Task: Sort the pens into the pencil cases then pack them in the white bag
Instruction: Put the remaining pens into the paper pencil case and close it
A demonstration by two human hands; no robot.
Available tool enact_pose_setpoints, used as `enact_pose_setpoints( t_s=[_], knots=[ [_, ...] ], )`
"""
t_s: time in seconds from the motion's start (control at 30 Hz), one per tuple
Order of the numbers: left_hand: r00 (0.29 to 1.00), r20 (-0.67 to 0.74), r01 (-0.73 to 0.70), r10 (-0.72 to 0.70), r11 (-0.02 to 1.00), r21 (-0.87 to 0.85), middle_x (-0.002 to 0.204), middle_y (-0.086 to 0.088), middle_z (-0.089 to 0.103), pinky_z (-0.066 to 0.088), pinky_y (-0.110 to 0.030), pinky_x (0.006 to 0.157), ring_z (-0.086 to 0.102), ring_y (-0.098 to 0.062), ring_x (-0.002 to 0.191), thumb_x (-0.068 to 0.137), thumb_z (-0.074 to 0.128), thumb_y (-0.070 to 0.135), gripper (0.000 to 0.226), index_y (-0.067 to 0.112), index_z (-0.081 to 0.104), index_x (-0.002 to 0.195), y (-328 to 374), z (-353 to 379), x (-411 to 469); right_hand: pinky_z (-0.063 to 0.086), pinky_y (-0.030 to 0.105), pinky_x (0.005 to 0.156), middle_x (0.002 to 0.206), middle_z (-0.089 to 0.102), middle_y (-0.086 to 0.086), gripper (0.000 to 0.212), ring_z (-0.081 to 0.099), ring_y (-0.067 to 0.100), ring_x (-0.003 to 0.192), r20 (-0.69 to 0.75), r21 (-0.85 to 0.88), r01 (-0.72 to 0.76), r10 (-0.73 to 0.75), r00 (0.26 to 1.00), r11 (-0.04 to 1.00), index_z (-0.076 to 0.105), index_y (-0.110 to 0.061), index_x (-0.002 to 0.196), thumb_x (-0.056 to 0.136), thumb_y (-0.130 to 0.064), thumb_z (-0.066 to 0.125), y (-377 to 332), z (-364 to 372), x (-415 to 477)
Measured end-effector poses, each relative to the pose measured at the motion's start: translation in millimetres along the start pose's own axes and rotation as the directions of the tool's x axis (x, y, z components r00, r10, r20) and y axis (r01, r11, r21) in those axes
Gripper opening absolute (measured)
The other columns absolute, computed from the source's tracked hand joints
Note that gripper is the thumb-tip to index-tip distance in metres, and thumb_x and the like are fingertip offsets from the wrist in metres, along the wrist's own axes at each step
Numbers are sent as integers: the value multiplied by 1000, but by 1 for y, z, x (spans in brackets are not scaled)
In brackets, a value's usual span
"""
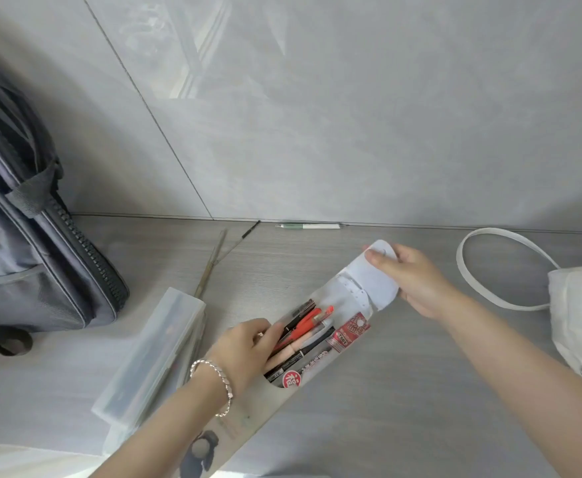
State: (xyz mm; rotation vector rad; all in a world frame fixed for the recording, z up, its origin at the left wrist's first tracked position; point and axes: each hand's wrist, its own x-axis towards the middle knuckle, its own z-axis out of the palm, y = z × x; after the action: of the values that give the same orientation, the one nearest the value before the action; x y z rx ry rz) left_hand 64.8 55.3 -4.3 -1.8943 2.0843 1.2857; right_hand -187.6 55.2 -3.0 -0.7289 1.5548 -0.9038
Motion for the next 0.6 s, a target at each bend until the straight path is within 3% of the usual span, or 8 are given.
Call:
enact_pose_setpoints(
  t_s=[0.1, 0.2, 0.27, 0.3, 0.37, 0.47, 0.53, 0.6],
  knots=[
    [996, -26, 84, -85, 996, -15, 59, 2, 48, 35, -22, 55, 45, -14, 58, 94, 40, 40, 40, 18, 45, 60, -1, -9, 7, 50, 40, 84, 96, 63, 7, 17, 60, 22, 87, 75, 13, -68, 67, 995, 998, 60, -18, 94, 94, -30, 48, -8, 12, 24],
    [976, -89, 198, -200, 980, -33, 57, -1, 42, 30, -23, 49, 40, -15, 54, 97, 37, 34, 42, 15, 38, 60, -4, -24, 22, 51, 30, 75, 93, 63, 9, 32, 61, 19, 79, 42, 13, 1, -2, 999, 1000, 58, -13, 99, 97, -38, 37, -25, 40, 58],
    [958, -131, 245, -255, 965, -92, 56, -2, 37, 28, -26, 50, 36, -18, 52, 96, 36, 36, 43, 12, 34, 60, -6, -36, 30, 47, 28, 75, 104, 64, 12, 30, 62, 21, 88, -47, -237, 137, -152, 987, 962, 60, -9, 103, 97, -32, 42, -30, 57, 82],
    [950, -152, 255, -272, 959, -122, 56, -2, 36, 27, -28, 51, 34, -19, 52, 96, 35, 36, 43, 12, 34, 62, -10, -42, 34, 45, 29, 80, 113, 63, 12, 26, 61, 24, 98, -54, -468, 198, -252, 966, 861, 61, -6, 108, 96, -25, 46, -30, 63, 97],
    [942, -174, 261, -287, 953, -156, 58, -2, 34, 26, -28, 51, 32, -19, 54, 96, 35, 35, 40, 11, 35, 65, -12, -51, 37, 41, 32, 91, 125, 56, 12, 30, 52, 28, 115, 51, -842, 216, -325, 944, 494, 55, -5, 120, 91, -8, 49, -25, 72, 115],
    [927, -206, 278, -313, 943, -182, 58, -3, 37, 27, -28, 50, 34, -19, 53, 96, 36, 36, 42, 11, 37, 63, -24, -66, 45, 41, 38, 93, 129, 50, 13, 47, 45, 30, 121, 163, -982, 180, -229, 960, 53, 41, -6, 129, 83, 5, 44, -22, 93, 133],
    [917, -229, 286, -326, 939, -189, 58, -4, 39, 28, -29, 51, 35, -20, 53, 96, 36, 36, 43, 10, 38, 62, -30, -76, 49, 41, 39, 92, 128, 49, 15, 43, 46, 31, 119, 189, -981, 174, -198, 962, -88, 42, -3, 127, 85, 4, 42, -18, 103, 139],
    [904, -256, 292, -343, 931, -218, 56, -4, 39, 28, -29, 51, 35, -20, 52, 96, 37, 35, 44, 10, 39, 60, -35, -88, 54, 42, 38, 92, 127, 48, 15, 36, 46, 31, 118, 191, -977, 171, -168, 967, -128, 44, -1, 125, 89, 1, 40, -12, 110, 145]
  ],
)
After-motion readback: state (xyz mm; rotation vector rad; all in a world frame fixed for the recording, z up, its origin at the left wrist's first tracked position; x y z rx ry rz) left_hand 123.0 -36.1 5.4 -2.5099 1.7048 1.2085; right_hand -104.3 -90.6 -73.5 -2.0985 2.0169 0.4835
